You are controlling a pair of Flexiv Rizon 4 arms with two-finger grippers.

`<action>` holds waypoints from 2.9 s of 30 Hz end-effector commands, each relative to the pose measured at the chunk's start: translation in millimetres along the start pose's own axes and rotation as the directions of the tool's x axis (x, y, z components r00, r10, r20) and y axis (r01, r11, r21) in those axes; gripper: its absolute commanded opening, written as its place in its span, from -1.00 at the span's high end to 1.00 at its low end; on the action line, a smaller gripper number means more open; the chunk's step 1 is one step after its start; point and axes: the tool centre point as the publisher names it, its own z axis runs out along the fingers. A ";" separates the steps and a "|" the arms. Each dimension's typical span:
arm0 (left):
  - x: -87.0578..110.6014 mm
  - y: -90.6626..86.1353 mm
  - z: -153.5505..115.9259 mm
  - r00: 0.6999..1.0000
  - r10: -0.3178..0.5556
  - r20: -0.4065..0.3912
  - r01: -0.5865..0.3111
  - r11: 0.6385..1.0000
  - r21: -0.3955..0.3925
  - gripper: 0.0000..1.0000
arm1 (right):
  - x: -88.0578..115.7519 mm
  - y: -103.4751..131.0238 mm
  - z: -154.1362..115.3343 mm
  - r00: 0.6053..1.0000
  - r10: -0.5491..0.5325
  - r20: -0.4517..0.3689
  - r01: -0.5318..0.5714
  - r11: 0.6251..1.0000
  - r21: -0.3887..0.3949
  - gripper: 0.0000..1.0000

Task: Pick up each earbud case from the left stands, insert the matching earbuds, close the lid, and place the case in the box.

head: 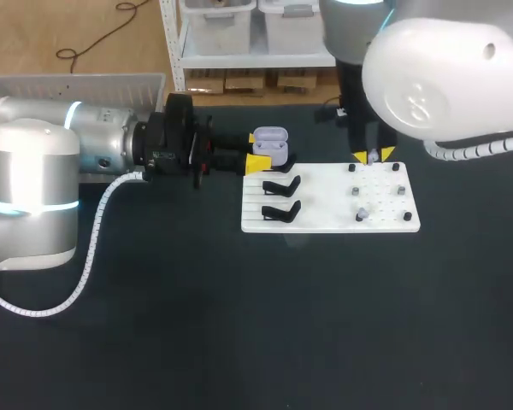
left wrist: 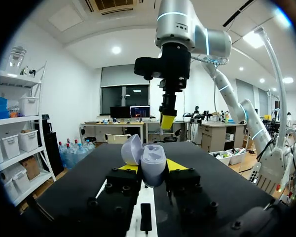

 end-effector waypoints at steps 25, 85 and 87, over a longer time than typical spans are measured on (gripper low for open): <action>0.2 0.8 0.0 1.000 -0.001 -0.001 0.001 1.000 0.002 1.00 | -27.7 56.7 -28.8 0.891 0.420 -0.171 -0.416 0.907 0.062 1.00; 17.4 1.3 31.4 1.000 0.015 0.008 -0.015 0.999 0.030 1.00 | -29.8 87.8 -28.0 0.758 0.614 -0.220 -0.602 0.788 0.128 1.00; 17.4 1.3 31.4 1.000 0.015 0.008 -0.015 0.999 0.030 1.00 | -29.8 87.8 -28.0 0.758 0.614 -0.220 -0.602 0.788 0.128 1.00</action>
